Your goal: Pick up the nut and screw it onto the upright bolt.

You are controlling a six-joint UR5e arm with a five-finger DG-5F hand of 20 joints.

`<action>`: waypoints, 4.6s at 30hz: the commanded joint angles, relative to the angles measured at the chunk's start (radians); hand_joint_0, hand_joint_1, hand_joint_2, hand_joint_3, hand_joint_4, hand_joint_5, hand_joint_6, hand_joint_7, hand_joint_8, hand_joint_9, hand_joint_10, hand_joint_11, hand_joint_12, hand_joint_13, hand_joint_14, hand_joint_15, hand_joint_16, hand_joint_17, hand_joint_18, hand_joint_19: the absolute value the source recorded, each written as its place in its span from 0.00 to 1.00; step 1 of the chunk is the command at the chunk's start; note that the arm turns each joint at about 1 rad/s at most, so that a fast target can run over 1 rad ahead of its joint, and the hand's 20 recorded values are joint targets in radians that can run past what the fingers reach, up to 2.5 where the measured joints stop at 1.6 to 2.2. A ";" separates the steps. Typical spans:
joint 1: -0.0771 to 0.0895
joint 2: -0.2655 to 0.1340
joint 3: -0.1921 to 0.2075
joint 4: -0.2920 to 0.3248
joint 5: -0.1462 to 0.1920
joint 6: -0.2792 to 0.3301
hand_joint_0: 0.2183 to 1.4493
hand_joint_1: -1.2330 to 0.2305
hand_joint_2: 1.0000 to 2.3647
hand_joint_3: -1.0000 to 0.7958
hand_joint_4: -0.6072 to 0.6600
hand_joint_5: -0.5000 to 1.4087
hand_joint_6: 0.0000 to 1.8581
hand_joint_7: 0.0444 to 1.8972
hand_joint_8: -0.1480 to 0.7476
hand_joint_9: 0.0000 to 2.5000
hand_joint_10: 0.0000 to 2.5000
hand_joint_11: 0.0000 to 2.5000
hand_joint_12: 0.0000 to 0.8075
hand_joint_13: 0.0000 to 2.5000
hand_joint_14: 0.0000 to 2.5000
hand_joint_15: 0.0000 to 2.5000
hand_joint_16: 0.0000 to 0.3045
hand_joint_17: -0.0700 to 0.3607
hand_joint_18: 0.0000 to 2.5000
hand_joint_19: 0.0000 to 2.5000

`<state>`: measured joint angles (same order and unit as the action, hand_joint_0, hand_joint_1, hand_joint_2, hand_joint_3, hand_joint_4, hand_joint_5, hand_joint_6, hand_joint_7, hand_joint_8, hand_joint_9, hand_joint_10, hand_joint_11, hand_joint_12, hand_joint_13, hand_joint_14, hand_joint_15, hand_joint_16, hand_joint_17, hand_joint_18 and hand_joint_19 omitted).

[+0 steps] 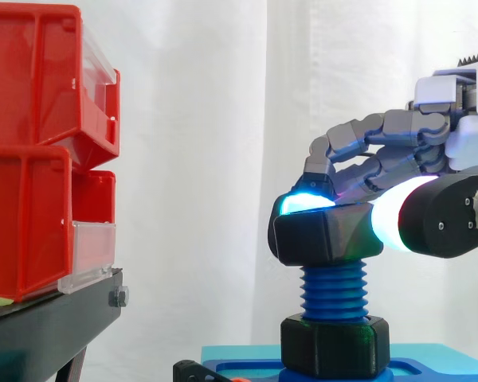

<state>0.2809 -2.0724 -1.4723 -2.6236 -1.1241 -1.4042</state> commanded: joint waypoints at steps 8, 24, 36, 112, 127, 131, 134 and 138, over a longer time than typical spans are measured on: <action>-0.002 0.000 0.000 -0.004 -0.014 0.017 0.23 0.45 0.00 0.28 0.71 0.16 0.27 0.55 0.52 0.20 0.00 0.00 0.43 0.15 0.00 0.00 0.14 0.38 0.10 0.00; -0.016 -0.002 0.000 -0.004 -0.043 0.017 0.23 0.45 0.00 0.28 0.71 0.16 0.27 0.55 0.52 0.20 0.00 0.00 0.43 0.15 0.00 0.00 0.14 0.38 0.10 0.00; -0.029 -0.009 -0.003 -0.004 -0.068 0.019 0.23 0.45 0.00 0.28 0.71 0.16 0.27 0.55 0.52 0.20 0.00 0.00 0.43 0.15 0.00 0.00 0.14 0.38 0.11 0.00; -0.052 -0.031 0.081 -0.003 -0.194 0.050 0.15 0.72 0.00 0.28 0.69 0.15 0.27 0.42 0.50 0.09 0.00 0.00 0.49 0.03 0.00 0.00 0.19 0.46 0.00 0.00; -0.048 -0.031 0.081 -0.006 -0.198 0.051 0.18 0.67 0.00 0.28 0.71 0.17 0.27 0.42 0.50 0.13 0.00 0.00 0.46 0.08 0.00 0.00 0.17 0.43 0.00 0.00; -0.048 -0.031 0.081 -0.010 -0.200 0.051 0.18 0.67 0.00 0.28 0.71 0.18 0.27 0.44 0.50 0.14 0.00 0.00 0.46 0.08 0.00 0.00 0.16 0.42 0.00 0.00; -0.051 -0.031 0.081 -0.027 -0.203 0.051 0.18 0.67 0.00 0.28 0.72 0.18 0.27 0.47 0.50 0.15 0.00 0.00 0.46 0.09 0.00 0.00 0.16 0.42 0.00 0.00; -0.052 -0.032 0.081 -0.055 -0.204 0.051 0.19 0.66 0.00 0.28 0.73 0.19 0.27 0.49 0.50 0.15 0.00 0.00 0.45 0.09 0.00 0.00 0.16 0.41 0.01 0.00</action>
<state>0.2301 -2.1036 -1.3913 -2.6582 -1.3269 -1.3531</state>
